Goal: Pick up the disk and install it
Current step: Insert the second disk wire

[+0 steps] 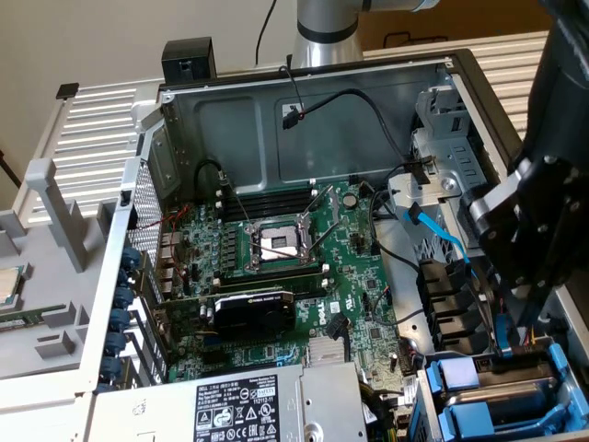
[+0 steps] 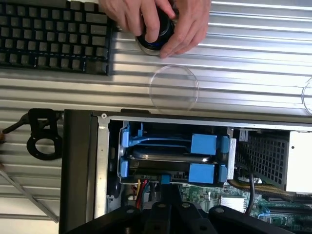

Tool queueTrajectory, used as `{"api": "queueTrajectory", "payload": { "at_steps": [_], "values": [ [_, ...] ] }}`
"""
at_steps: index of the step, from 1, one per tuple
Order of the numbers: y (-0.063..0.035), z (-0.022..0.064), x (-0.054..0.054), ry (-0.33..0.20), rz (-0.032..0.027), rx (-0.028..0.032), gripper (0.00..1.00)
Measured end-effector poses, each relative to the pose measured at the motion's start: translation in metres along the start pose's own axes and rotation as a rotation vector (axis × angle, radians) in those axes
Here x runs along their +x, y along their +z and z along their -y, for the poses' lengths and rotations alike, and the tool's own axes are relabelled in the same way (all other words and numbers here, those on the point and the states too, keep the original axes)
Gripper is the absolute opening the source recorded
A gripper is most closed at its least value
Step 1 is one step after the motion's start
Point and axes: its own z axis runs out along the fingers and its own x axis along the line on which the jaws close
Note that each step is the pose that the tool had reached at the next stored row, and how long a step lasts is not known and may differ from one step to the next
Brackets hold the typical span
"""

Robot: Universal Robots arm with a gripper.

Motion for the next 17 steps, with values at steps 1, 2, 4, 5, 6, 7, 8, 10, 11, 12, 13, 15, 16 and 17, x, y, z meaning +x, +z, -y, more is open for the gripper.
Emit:
{"api": "queueTrajectory", "payload": {
  "at_steps": [1, 2, 4, 5, 6, 7, 8, 10, 11, 12, 13, 15, 16, 17],
  "values": [
    [-0.0019, 0.0003, 0.000, 0.000, 0.0001, -0.0006, 0.11],
    [-0.0033, 0.0006, 0.000, 0.000, 0.0000, -0.0008, 0.11],
    [-0.0051, 0.0015, 0.000, 0.000, 0.0001, -0.0014, 0.11],
    [-0.0063, 0.0019, 0.001, 0.000, 0.0001, -0.0018, 0.11],
    [-0.0078, 0.0022, 0.001, 0.000, 0.0002, -0.0019, 0.11],
    [-0.0093, 0.0024, 0.002, 0.000, 0.0001, -0.0018, 0.11],
    [-0.0109, 0.0025, 0.003, 0.000, 0.0001, -0.0017, 0.11],
    [-0.0140, 0.0028, 0.005, 0.000, 0.0001, -0.0017, 0.11],
    [-0.0154, 0.0030, 0.006, 0.000, 0.0001, -0.0018, 0.11],
    [-0.0163, 0.0032, 0.006, 0.000, 0.0001, -0.0018, 0.11],
    [-0.0167, 0.0036, 0.007, 0.000, 0.0000, -0.0015, 0.11],
    [-0.0168, 0.0038, 0.007, 0.000, 0.0001, -0.0016, 0.11],
    [-0.0169, 0.0039, 0.007, 0.000, 0.0001, -0.0020, 0.11],
    [-0.0169, 0.0039, 0.007, 0.000, 0.0001, -0.0019, 0.11]
  ]
}}
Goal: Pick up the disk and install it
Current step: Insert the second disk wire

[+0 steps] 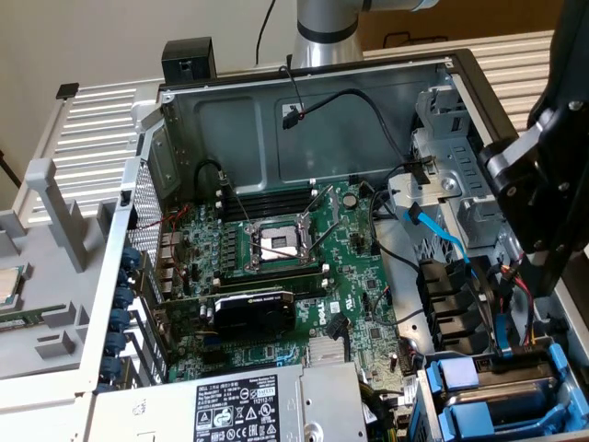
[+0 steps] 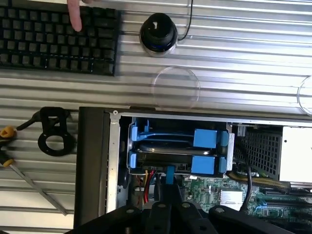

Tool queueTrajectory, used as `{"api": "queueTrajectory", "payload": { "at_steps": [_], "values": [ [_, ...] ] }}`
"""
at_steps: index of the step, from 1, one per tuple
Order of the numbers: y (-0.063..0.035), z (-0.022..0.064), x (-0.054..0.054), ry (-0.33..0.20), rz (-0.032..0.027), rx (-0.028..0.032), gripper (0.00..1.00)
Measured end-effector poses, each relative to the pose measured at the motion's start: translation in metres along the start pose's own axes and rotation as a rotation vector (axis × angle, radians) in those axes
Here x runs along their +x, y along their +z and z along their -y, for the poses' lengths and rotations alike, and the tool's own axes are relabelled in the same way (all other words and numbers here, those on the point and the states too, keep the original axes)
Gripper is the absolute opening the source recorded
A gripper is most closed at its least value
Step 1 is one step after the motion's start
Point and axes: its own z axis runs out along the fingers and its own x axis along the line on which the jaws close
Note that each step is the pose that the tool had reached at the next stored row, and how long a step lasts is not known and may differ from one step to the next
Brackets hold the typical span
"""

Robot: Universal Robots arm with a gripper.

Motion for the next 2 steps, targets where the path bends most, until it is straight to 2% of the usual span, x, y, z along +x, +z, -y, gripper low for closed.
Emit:
{"api": "queueTrajectory", "payload": {
  "at_steps": [2],
  "values": [
    [0.0000, 0.0000, 0.0000, 0.000, 0.0000, 0.0000, 0.11]
  ]
}}
